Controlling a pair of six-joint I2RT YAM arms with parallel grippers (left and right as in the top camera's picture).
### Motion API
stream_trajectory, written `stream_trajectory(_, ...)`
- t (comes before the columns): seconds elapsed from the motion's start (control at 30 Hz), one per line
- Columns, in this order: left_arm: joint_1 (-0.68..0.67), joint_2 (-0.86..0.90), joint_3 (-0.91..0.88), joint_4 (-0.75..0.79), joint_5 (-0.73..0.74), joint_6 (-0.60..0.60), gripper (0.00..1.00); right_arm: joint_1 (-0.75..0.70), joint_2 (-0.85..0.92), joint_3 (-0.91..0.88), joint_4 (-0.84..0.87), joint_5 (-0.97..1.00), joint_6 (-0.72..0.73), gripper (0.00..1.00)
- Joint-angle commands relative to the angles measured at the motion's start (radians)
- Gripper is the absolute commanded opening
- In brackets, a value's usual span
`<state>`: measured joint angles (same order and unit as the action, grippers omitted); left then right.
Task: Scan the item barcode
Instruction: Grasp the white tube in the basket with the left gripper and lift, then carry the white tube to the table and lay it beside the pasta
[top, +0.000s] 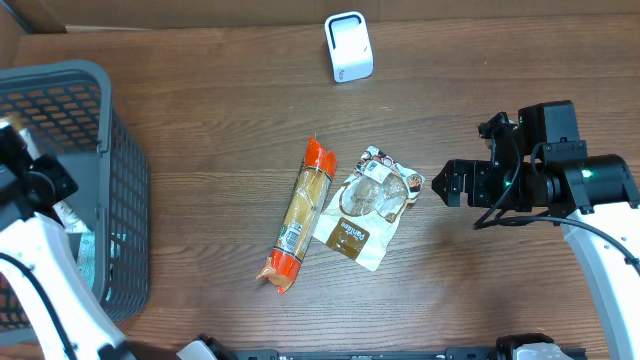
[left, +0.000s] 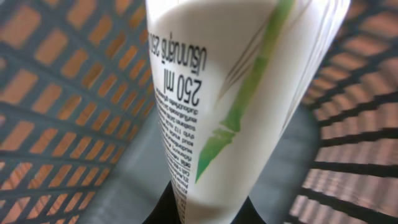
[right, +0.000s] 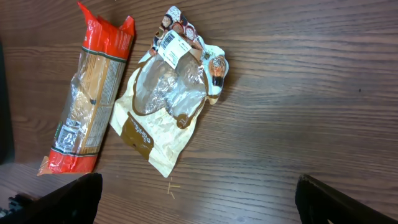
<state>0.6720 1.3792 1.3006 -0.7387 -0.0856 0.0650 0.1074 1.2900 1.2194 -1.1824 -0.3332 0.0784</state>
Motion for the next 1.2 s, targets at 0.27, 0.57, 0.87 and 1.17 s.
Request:
stream_trajectory(0.27, -0.254, -0.087, 0.453, -0.205, -0.163, -0.013, 0.04, 0.006, 0.002, 0.024, 0.003, 0.0, 0.003, 1.0)
stream_trajectory(0.57, -0.612, -0.076, 0.587, -0.501, -0.174, -0.186, 0.04, 0.006, 0.002, 0.024, 0.003, 0.0, 0.003, 1.0)
stream_trajectory(0.87, -0.921, 0.099, 0.489, -0.633, -0.323, -0.451, 0.04, 0.006, 0.002, 0.024, 0.003, 0.0, 0.003, 1.0)
stream_trajectory(1.17, -0.962, 0.377, 0.325, -0.604, -0.267, -0.597, 0.04, 0.006, 0.002, 0.024, 0.003, 0.0, 0.003, 1.0)
